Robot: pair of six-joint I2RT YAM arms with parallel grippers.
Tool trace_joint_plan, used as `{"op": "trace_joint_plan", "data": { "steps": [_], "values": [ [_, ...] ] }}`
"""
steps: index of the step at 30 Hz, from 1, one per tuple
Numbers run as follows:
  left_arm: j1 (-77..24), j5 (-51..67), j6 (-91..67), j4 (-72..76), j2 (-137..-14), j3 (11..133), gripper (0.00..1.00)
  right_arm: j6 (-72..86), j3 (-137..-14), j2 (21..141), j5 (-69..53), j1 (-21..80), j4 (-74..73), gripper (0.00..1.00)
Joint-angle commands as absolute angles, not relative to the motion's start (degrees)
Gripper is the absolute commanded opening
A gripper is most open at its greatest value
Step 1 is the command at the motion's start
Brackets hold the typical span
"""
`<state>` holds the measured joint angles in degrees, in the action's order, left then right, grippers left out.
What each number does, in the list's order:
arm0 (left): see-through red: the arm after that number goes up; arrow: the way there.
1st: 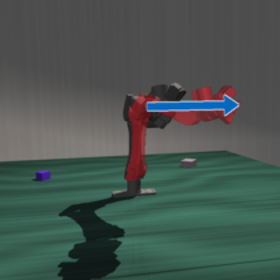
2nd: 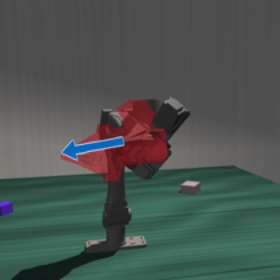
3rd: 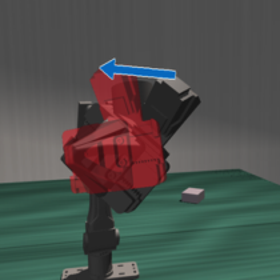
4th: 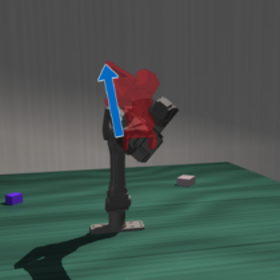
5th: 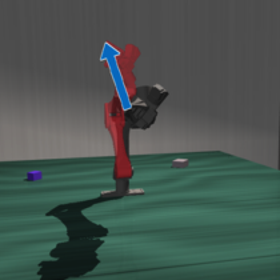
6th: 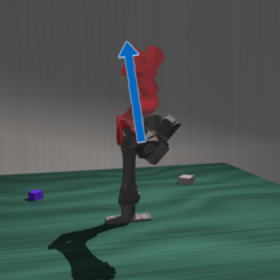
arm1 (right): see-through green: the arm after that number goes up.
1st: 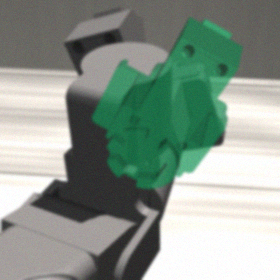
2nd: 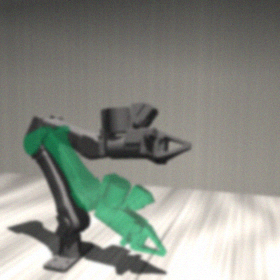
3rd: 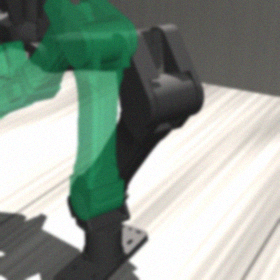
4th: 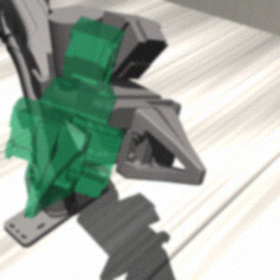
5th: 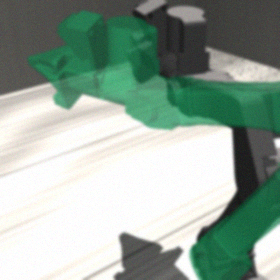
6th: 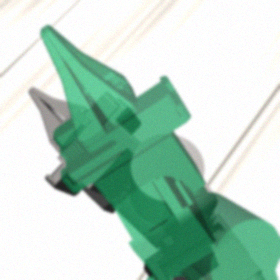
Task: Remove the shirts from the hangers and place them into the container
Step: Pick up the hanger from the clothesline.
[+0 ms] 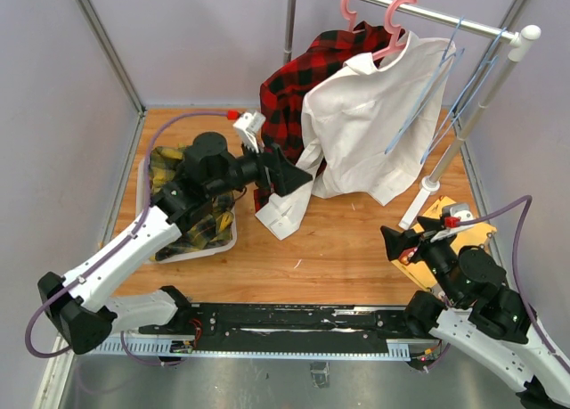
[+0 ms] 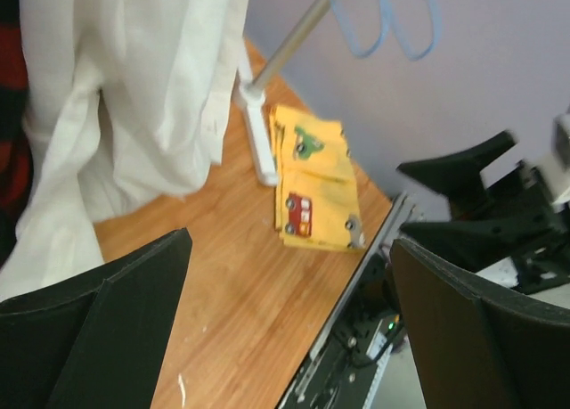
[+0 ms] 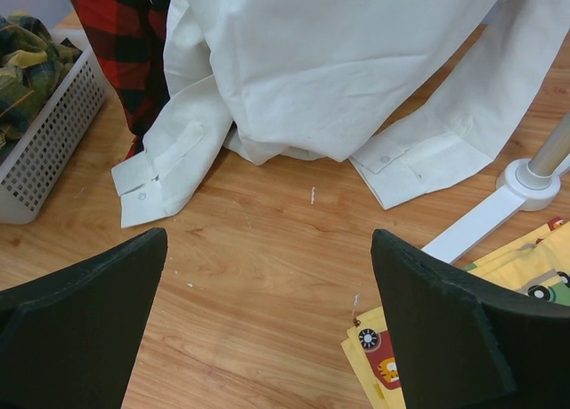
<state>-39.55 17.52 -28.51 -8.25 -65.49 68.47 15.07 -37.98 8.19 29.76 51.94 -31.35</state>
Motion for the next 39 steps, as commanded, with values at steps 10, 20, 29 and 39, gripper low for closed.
{"op": "trace_joint_plan", "data": {
  "steps": [10, 20, 29, 39],
  "values": [
    [-41.31, -4.23, -36.87, -18.39, -65.19, 44.53, 1.00, 15.32, -37.03, 6.27, 32.46, 51.36, -31.20, 0.98],
    [-40.01, -25.13, -39.67, -29.87, -66.47, 43.63, 1.00, 15.14, -37.52, 5.36, 32.97, 51.40, -32.87, 0.98],
    [-36.21, -18.33, -33.71, -28.43, -58.75, 44.48, 1.00, 14.23, -37.07, 4.73, 34.53, 51.35, -33.14, 0.98],
    [-36.21, 5.07, -27.13, -4.22, -42.03, 47.02, 1.00, 13.46, -36.40, 5.00, 34.71, 51.38, -32.14, 0.98]
  ]
}}
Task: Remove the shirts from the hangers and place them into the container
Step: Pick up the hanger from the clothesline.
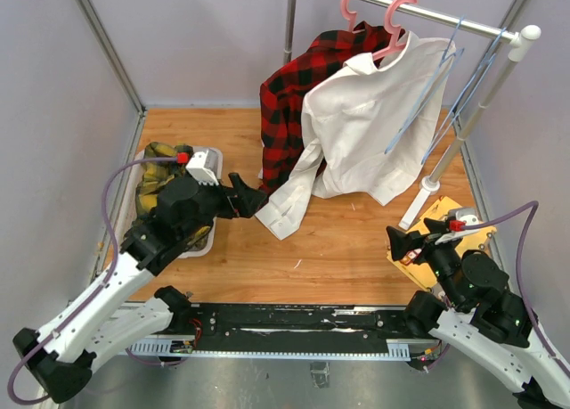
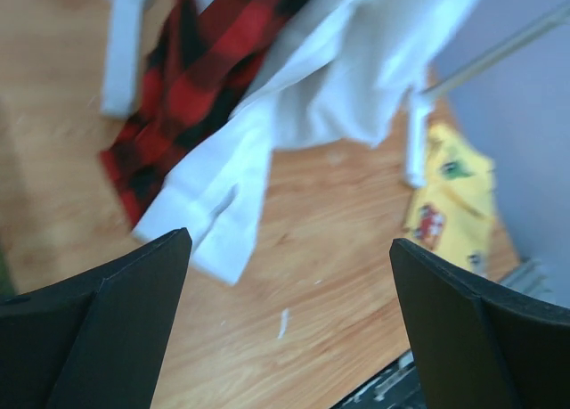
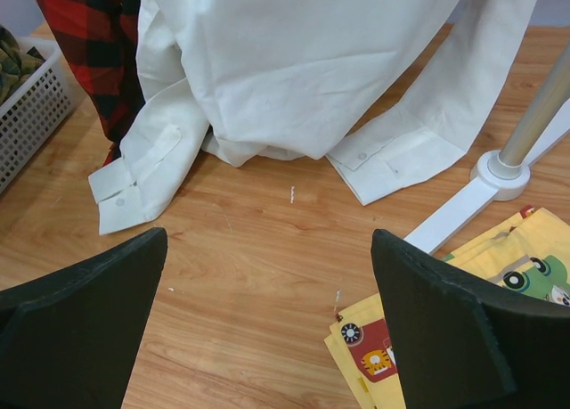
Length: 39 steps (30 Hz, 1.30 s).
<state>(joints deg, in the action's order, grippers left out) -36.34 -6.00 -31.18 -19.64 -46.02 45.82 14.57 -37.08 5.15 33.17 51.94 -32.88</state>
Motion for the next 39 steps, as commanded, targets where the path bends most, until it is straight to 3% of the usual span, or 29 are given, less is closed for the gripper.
{"op": "trace_joint_plan", "data": {
  "steps": [1, 7, 29, 34, 39],
  "values": [
    [-36.21, 7.42, -26.66, -1.51, -42.21, 47.25, 1.00, 13.37, -36.39, 5.01, 34.72, 51.38, -32.01, 0.98],
    [-36.29, 20.45, -24.57, 3.92, -53.09, 56.54, 0.95, 13.63, -36.34, 5.34, 34.11, 51.42, -31.38, 0.98],
    [-37.27, 8.71, -6.31, -9.90, -89.08, 98.28, 0.94, 15.63, -39.42, 2.99, 33.57, 51.39, -33.93, 0.98],
    [-37.27, 9.73, -8.23, -16.19, -96.46, 109.17, 0.85, 16.92, -40.57, 3.17, 33.04, 51.41, -35.56, 0.98],
    [-37.27, 13.11, -10.62, -21.76, -101.88, 116.79, 0.64, 17.24, -41.01, 2.65, 33.62, 51.38, -36.47, 0.98]
  ]
}}
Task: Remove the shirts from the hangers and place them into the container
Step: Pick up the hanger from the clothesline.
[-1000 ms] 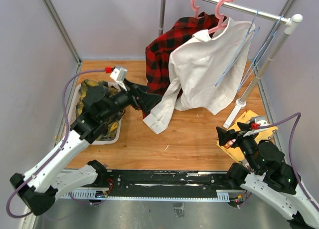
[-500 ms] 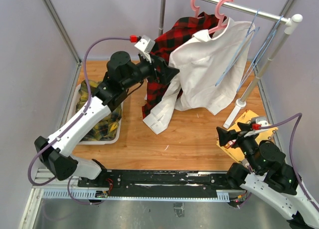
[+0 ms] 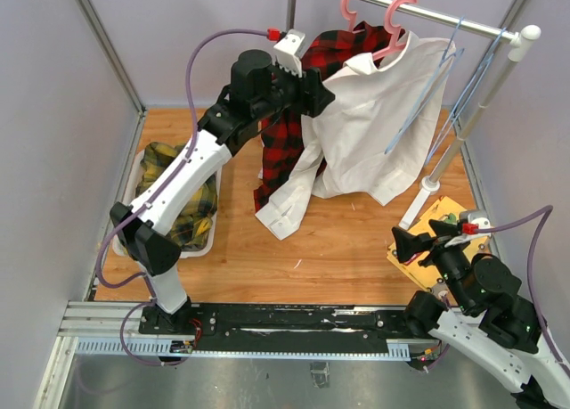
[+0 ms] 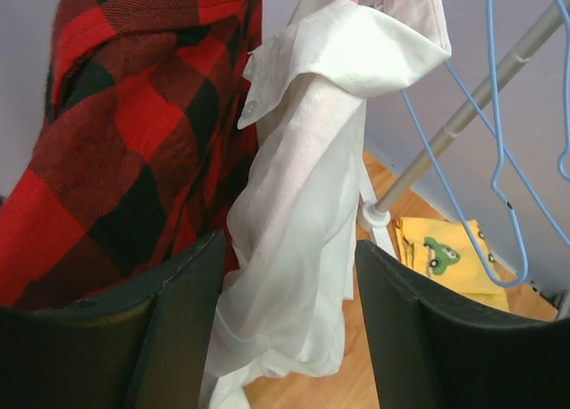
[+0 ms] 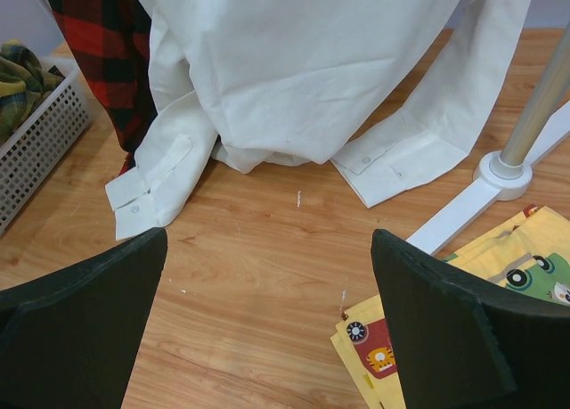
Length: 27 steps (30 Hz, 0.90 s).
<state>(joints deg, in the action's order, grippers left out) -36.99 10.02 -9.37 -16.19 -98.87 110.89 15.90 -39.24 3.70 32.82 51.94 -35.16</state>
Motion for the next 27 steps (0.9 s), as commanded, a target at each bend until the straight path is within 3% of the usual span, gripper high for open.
{"op": "trace_joint_plan", "data": {
  "steps": [1, 3, 8, 10, 14, 19, 27],
  "values": [
    [-37.27, 14.82, -10.63, -22.55, -103.00, 118.18, 0.61, 17.29, -41.04, 2.57, 33.69, 51.41, -36.62, 0.98],
    [-37.34, 18.70, -10.39, -24.83, -104.88, 120.44, 0.57, 17.35, -40.81, 2.37, 34.32, 51.39, -36.72, 0.98],
    [-37.44, 21.41, -10.10, -26.91, -106.64, 122.20, 0.31, 17.45, -40.80, 2.54, 34.45, 51.36, -36.65, 0.98],
    [-37.44, 20.11, -10.12, -26.67, -106.83, 122.62, 0.28, 17.31, -40.53, 2.58, 34.61, 51.42, -36.43, 0.98],
    [-37.52, 21.75, -10.48, -25.31, -106.41, 122.92, 0.02, 17.15, -40.43, 2.77, 34.70, 51.41, -36.14, 0.98],
    [-38.27, 23.23, -7.93, -22.26, -104.94, 122.85, 0.00, 17.06, -40.19, 2.81, 35.27, 51.35, -36.18, 0.98],
    [-41.58, 12.71, -1.77, -14.92, -99.73, 120.78, 0.00, 17.47, -40.73, 2.96, 35.37, 51.37, -36.12, 0.98]
  ]
}}
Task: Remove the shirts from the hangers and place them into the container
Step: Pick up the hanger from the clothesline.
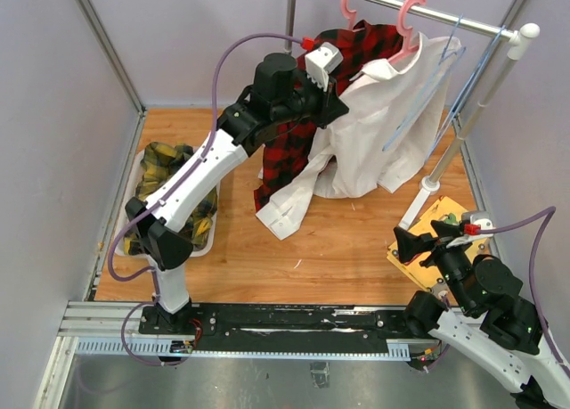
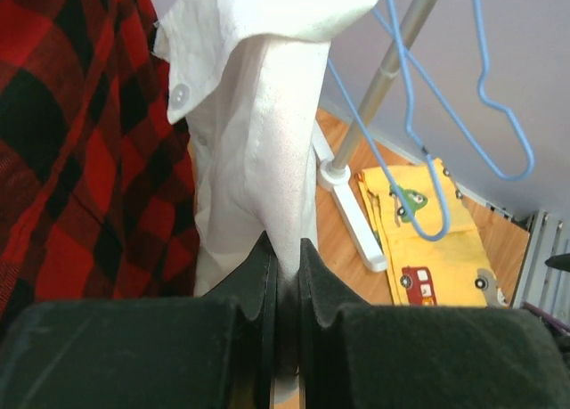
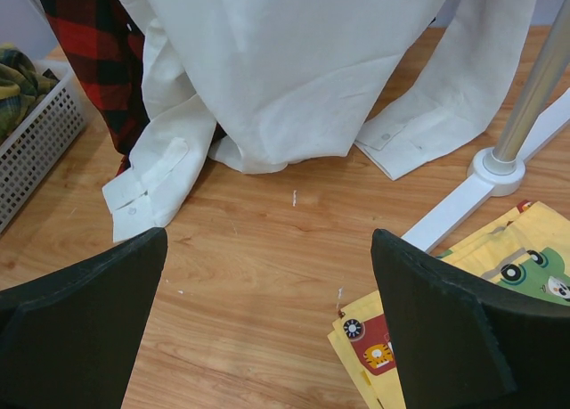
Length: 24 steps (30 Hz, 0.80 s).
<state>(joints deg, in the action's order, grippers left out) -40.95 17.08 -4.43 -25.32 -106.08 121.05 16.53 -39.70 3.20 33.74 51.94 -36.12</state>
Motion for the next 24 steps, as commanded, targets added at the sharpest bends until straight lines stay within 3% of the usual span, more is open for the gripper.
{"op": "trace_joint_plan", "data": {
  "steps": [1, 11, 24],
  "values": [
    [-41.59, 11.74, -1.73, -13.77, -99.06, 119.90, 0.01, 17.47, -40.76, 3.05, 35.41, 51.34, -36.12, 0.98],
    [-41.60, 7.90, -4.07, 2.79, -88.57, 100.07, 0.00, 17.13, -40.55, 2.64, 35.94, 51.40, -36.41, 0.98],
    [-41.58, 7.14, -6.83, 14.62, -83.02, 91.17, 0.00, 17.94, -40.69, 2.62, 35.74, 51.41, -37.51, 0.98]
  ]
}}
